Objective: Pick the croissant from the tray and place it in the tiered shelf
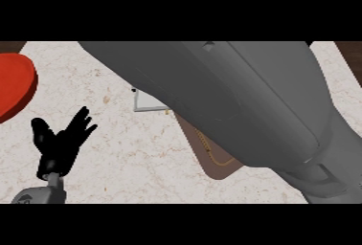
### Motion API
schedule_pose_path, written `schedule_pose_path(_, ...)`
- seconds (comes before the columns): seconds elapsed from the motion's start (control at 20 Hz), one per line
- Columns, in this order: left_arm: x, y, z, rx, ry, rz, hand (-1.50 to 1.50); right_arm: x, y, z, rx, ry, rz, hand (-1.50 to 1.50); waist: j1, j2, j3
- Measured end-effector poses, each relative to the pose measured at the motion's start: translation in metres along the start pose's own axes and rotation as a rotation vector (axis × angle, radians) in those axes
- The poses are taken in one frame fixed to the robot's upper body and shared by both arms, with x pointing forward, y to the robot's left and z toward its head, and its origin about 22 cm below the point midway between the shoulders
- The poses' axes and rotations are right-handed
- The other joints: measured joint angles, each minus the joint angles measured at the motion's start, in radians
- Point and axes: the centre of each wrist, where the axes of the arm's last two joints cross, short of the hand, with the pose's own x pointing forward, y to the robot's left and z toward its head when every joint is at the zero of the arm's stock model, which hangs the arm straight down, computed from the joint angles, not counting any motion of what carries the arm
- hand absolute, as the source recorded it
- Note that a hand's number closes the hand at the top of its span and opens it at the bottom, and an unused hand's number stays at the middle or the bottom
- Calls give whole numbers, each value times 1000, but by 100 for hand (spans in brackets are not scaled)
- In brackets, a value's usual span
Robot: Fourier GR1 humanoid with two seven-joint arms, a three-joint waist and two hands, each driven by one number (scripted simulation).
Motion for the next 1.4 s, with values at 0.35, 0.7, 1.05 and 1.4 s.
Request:
schedule_pose_path(0.35, 1, 0, -2, -1, -7, 0, 0, -21, -2, -38, 53, 33, 59, 150, 6, 5, 1)
schedule_pose_path(0.7, 2, -2, -2, -10, -14, -5, 0, -46, 21, -59, 56, 40, 106, 150, 12, 8, 1)
schedule_pose_path(1.05, 4, -4, -3, -22, -13, -4, 0, -68, 30, -76, 40, 44, 120, 150, 19, 11, 0)
schedule_pose_path(1.4, 3, -5, -2, -27, -24, -3, 0, -80, 38, -83, 28, 4, 105, 150, 23, 12, 0)
